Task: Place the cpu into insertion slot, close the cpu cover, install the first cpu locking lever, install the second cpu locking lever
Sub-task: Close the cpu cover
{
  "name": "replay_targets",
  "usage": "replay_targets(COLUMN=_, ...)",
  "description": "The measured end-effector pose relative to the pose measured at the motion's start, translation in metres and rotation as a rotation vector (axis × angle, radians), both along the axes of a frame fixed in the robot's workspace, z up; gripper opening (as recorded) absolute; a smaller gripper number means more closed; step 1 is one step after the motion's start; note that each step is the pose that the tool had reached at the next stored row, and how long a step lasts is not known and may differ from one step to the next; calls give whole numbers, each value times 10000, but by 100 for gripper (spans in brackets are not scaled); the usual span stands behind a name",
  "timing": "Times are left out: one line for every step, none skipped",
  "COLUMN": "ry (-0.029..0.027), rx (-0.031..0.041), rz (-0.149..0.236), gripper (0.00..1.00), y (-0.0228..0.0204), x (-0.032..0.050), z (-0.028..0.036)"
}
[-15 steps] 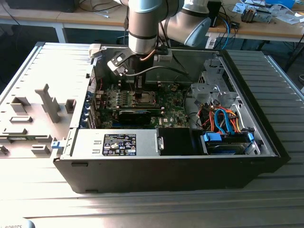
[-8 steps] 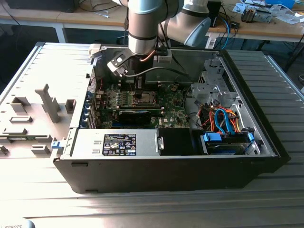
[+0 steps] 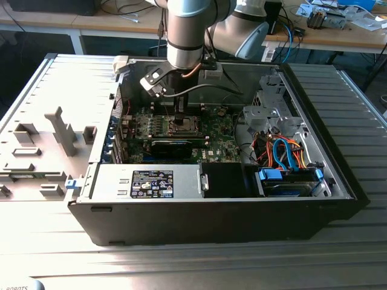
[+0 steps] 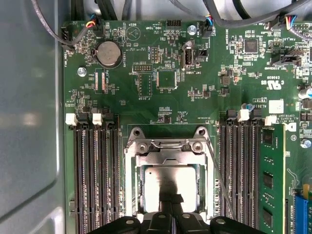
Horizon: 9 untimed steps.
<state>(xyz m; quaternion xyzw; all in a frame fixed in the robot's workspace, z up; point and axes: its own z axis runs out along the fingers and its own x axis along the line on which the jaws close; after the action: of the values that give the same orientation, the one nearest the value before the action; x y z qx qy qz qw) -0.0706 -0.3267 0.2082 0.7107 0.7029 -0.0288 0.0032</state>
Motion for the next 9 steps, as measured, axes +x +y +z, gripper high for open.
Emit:
replay_targets(ry=0, rx=0, rz=-1, gripper=11, y=0, x=1, z=2)
replay_targets(ry=1, rx=-2, rz=-2, gripper=11, y=0, x=1, z=4)
replay_targets(ry=1, rx=-1, rz=0, gripper=11, y=0, x=1, z=5)
replay_targets(ry=1, rx=-2, rz=0, gripper=11, y=0, x=2, z=6)
replay_targets(ry=1, rx=-1, rz=-1, gripper=11, y=0, x=2, z=7)
replay_targets(ry=1, rx=-2, rz=0, gripper=11, y=0, x=2, z=8)
replay_targets(ry=1, rx=-2, rz=0, gripper=11, y=0, x=2, z=8)
replay_targets(ry=2, rx=-3, rz=0, gripper=11, y=0, x=2, z=10)
replay_targets(ry=0, rx=-2, rz=0, gripper=11, y=0, x=3, z=11)
